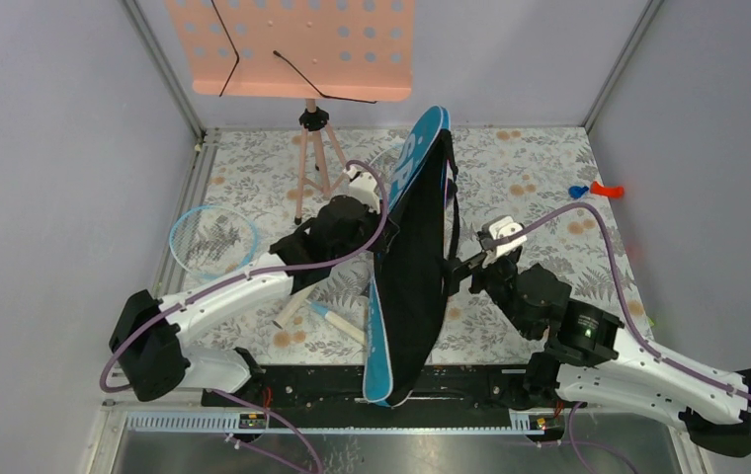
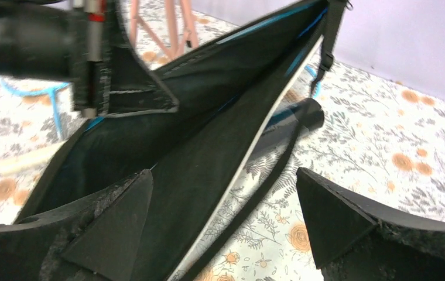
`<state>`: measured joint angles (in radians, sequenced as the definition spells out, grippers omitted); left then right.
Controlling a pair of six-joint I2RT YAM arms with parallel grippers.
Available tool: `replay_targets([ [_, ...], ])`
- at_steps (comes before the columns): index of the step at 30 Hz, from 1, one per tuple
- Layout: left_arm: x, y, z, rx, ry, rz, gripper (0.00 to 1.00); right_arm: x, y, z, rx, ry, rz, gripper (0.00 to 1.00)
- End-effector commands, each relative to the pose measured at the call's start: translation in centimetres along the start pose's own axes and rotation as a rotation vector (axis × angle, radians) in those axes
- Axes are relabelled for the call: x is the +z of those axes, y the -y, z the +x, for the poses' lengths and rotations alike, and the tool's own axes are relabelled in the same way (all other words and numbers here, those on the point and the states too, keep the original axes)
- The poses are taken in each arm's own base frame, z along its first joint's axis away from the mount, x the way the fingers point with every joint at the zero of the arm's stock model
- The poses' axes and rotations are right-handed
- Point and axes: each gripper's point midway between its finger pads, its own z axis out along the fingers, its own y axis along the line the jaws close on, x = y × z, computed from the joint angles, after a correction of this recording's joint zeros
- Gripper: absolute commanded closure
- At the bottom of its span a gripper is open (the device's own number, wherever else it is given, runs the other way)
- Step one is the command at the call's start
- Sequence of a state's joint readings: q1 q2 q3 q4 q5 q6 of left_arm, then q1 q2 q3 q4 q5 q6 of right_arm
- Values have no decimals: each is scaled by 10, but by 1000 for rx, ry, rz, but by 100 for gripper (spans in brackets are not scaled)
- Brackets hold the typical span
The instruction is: Pack up the badminton gear
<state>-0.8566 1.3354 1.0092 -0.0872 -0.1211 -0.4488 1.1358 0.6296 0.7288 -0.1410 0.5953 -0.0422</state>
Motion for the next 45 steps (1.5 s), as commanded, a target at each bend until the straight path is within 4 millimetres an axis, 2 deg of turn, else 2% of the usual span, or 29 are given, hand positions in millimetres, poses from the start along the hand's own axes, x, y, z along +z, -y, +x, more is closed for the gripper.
replay_targets([
  [1,-21,24,-55,-33,232,118,100,10,22,0,110,-31,165,0],
  [5,-26,24,-52,-57,234,129,100,32,21,16,150,-128,153,0],
  [10,-26,23,-45,-96,241,144,100,67,26,37,172,-198,242,1],
  [13,-27,26,-44,-122,253,165,100,89,24,52,188,-259,294,10],
  [14,-28,26,-43,-128,255,167,100,94,25,54,194,-273,318,19],
  [15,-28,24,-42,-132,256,164,100,96,30,58,195,-286,354,32],
  [16,-29,21,-41,-135,259,153,100,96,34,60,193,-296,384,50],
  [17,-30,17,-40,-139,265,137,100,95,39,61,182,-302,411,62],
  [21,-33,-5,-28,-146,267,39,100,87,58,70,177,-317,449,98],
  [27,-30,-44,-3,-143,234,-130,98,75,80,94,178,-397,473,100],
  [29,-22,-46,4,-136,197,-133,100,65,96,97,127,-435,552,100],
  [34,3,-18,15,-110,126,-2,100,38,139,97,66,-522,725,100],
  [35,6,-13,12,-111,124,19,99,32,147,96,66,-523,752,100],
  [39,30,7,18,-108,57,92,98,19,168,90,73,-512,814,100],
  [42,44,24,12,-96,29,150,98,18,177,80,91,-492,822,100],
  [45,50,34,2,-87,37,182,96,32,171,65,92,-448,736,100],
])
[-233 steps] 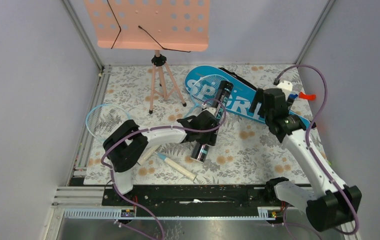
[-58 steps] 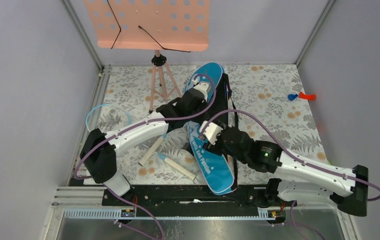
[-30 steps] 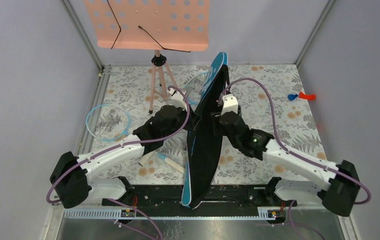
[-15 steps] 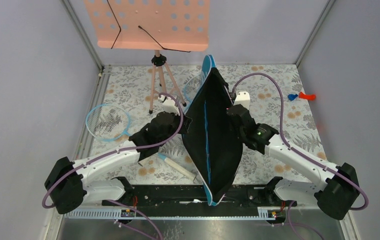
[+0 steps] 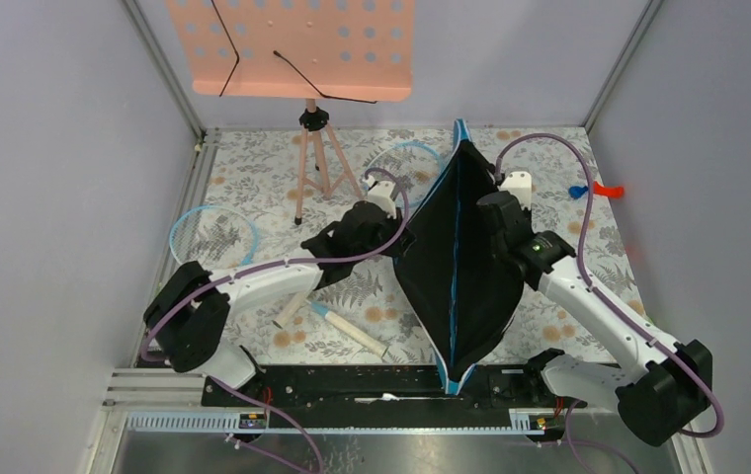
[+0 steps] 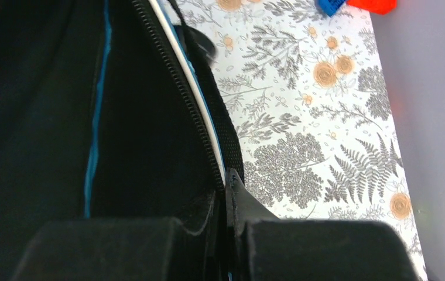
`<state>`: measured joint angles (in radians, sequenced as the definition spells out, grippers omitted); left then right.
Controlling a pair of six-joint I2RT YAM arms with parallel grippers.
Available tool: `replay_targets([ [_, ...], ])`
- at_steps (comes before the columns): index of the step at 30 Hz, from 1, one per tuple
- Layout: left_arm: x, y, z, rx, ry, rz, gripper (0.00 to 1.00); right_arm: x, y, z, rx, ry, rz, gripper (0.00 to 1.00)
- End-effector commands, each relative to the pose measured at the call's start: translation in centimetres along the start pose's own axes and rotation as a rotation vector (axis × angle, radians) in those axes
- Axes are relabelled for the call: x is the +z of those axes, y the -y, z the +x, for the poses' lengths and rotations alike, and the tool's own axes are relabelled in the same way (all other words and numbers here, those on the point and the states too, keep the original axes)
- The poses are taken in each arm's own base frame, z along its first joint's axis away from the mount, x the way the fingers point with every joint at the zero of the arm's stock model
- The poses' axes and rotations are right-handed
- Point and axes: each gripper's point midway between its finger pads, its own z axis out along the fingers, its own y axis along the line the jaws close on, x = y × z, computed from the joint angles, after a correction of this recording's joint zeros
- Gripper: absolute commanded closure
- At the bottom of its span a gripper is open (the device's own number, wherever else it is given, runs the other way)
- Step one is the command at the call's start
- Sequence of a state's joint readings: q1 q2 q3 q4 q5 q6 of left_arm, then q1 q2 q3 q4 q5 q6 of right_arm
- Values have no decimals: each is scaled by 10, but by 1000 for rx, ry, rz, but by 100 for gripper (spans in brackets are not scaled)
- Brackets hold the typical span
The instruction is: Pack up the badminton gear
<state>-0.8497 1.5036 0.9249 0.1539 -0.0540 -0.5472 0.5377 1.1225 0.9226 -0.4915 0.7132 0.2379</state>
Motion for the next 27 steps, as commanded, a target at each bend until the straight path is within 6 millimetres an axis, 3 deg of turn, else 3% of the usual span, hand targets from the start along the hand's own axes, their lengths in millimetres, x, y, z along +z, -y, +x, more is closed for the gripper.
replay_targets([
  [1,3,42,-44,21,80,143,93,-15,2,-50,39,127,-60,100],
  [5,0,49,-59,55,113,158,91,-27,-20,-87,58,240,-200,100],
  [8,-4,38,-66,67,145,96,88,-37,-50,-112,57,357,-373,100],
  [12,-14,16,-59,94,130,-3,73,-40,-87,-104,58,353,-555,100],
  [13,-17,11,-55,103,125,-17,65,-36,-90,-97,61,318,-552,100],
  [16,-31,-4,-39,127,101,-46,10,-19,-83,-77,77,220,-463,100],
  [17,-37,-7,-34,139,93,-47,2,-14,-80,-70,79,193,-433,100],
  [22,-69,-26,-18,172,79,-89,1,-5,-79,-58,93,167,-400,100],
  [27,-99,-94,-13,98,83,-381,1,-5,-82,-60,84,170,-413,100],
])
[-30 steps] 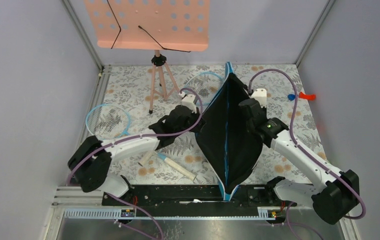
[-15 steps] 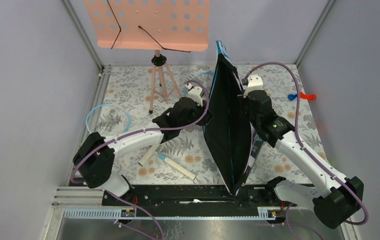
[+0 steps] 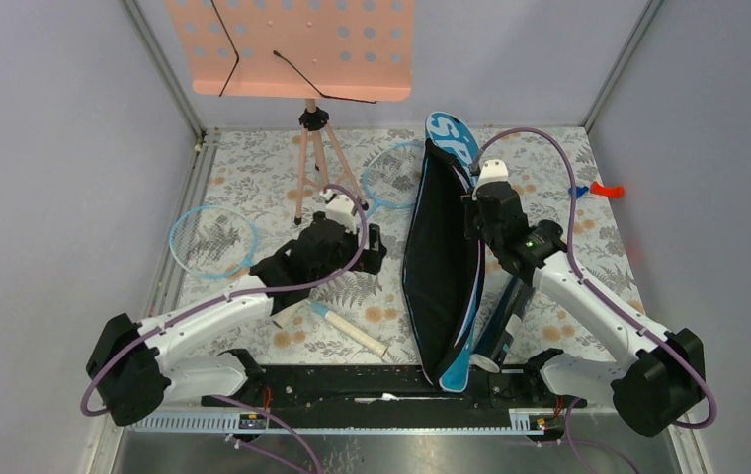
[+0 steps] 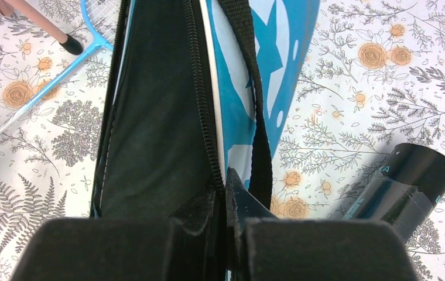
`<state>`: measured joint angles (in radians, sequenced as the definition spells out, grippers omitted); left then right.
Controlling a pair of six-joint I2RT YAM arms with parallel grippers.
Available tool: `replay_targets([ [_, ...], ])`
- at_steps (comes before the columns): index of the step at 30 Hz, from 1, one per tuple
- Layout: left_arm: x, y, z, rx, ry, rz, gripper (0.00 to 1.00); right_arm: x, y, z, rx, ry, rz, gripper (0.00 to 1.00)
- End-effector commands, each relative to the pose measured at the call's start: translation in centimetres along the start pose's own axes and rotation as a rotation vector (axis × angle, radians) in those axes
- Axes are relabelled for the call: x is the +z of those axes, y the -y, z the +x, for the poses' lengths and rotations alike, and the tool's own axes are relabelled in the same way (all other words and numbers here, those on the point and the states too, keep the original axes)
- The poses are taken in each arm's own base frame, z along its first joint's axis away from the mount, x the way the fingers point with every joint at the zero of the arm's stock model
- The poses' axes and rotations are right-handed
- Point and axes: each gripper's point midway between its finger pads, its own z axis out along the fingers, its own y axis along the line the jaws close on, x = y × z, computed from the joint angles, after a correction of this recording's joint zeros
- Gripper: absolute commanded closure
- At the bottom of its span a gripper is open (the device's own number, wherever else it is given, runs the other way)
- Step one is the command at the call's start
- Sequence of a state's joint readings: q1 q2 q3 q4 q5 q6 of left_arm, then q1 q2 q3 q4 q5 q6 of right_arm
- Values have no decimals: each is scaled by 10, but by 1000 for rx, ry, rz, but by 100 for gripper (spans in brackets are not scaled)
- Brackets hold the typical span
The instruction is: Pack up the badminton gear
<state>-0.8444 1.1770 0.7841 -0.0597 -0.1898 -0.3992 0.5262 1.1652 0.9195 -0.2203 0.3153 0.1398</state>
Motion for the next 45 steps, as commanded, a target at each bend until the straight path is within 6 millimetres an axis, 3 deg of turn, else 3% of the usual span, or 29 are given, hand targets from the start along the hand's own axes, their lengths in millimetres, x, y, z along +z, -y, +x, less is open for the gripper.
replay_targets([
  [1,-13,-75,5,-83,5,-291,1,2,-1,-25,41,81,6,100],
  [4,-2,-114,23,-144,-81,-358,1,5,-4,-21,29,63,-5,100],
  [6,10,-130,28,-133,-126,-381,1,7,-4,-18,25,54,-5,100],
  [11,47,-132,44,-65,-256,-336,3,7,-3,-14,18,36,0,100],
  [15,65,-139,58,-44,-343,-361,9,5,0,-13,5,36,6,100],
  [20,85,-129,76,-41,-449,-285,30,5,7,-8,-13,25,41,100],
  [27,93,-121,98,11,-513,-275,60,0,16,-10,-22,43,78,100],
  [30,97,-109,100,61,-519,-264,77,-2,16,-11,-19,51,77,100],
  [32,97,-99,95,112,-505,-268,99,-1,17,-10,-22,51,81,100],
  [38,81,-83,59,183,-404,-361,100,1,22,-12,-27,47,116,100],
  [41,60,-80,34,164,-316,-427,100,2,25,-16,-24,45,143,100],
  [45,26,-60,-7,176,-157,-432,100,5,24,-21,-10,33,151,100],
])
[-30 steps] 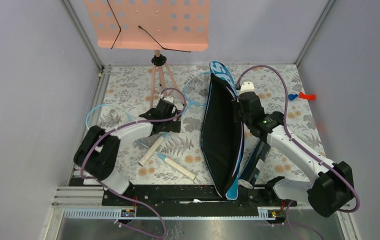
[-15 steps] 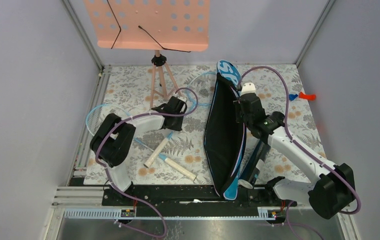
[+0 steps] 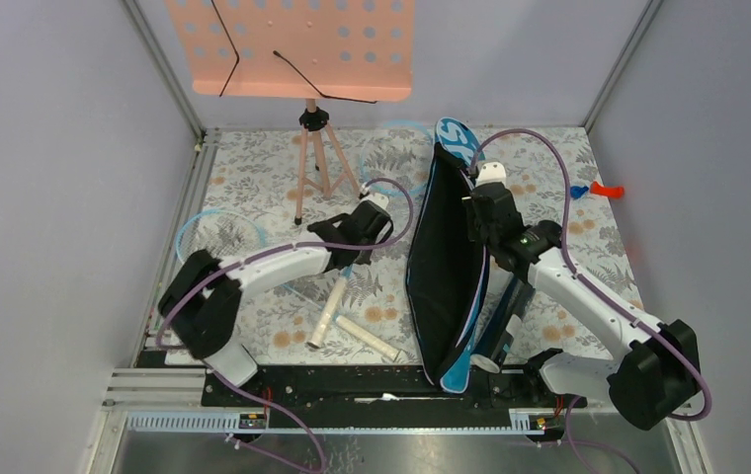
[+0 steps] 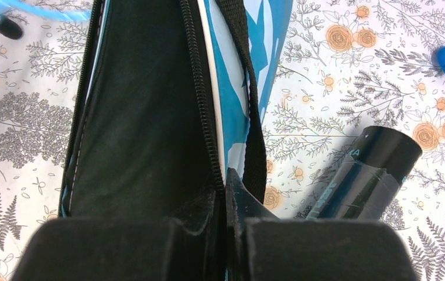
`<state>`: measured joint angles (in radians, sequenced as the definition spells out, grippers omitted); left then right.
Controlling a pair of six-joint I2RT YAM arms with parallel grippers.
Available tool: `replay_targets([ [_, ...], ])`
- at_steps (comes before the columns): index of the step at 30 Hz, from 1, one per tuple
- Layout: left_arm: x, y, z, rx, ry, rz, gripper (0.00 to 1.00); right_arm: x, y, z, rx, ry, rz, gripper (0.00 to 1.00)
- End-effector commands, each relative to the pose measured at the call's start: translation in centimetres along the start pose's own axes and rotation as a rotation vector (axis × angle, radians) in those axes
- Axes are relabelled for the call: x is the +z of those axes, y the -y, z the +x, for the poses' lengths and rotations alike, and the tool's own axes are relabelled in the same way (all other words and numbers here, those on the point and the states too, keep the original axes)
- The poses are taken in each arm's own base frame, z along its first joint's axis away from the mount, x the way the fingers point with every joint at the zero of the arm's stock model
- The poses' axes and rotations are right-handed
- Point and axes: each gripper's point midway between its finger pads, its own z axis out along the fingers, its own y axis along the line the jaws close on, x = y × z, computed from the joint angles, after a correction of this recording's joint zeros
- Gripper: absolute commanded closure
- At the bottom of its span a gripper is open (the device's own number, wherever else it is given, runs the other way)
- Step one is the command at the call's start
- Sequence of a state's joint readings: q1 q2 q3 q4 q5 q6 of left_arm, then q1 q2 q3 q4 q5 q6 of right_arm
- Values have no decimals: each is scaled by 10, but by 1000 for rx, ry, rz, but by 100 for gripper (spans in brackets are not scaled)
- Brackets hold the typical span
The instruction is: Pack up the badminton gear
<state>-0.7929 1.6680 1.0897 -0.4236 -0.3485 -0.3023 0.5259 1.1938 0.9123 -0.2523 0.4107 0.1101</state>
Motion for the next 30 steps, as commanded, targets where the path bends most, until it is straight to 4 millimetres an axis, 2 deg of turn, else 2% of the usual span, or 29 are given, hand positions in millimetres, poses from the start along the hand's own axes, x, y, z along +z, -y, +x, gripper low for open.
replay_targets([
  [1,-74,-20,-60,-100,283,-87,100,-2,8,-38,59,78,59,100],
  [4,-101,-26,-60,-113,310,-115,100,2,10,-45,86,60,101,100],
  [7,-126,-41,-50,-127,323,-219,100,9,5,-53,104,49,105,100],
  [13,-151,-35,-19,-79,314,-188,100,23,-8,-70,106,-1,98,100],
  [16,-155,-22,0,-48,293,-143,100,29,-13,-73,122,-4,86,100],
  [23,-151,11,67,19,132,-39,100,36,-28,-71,133,-36,22,100],
  [26,-154,21,82,48,97,-11,100,38,-33,-66,139,-51,7,100],
  [30,-159,36,90,111,76,17,100,40,-37,-62,143,-65,-9,100],
])
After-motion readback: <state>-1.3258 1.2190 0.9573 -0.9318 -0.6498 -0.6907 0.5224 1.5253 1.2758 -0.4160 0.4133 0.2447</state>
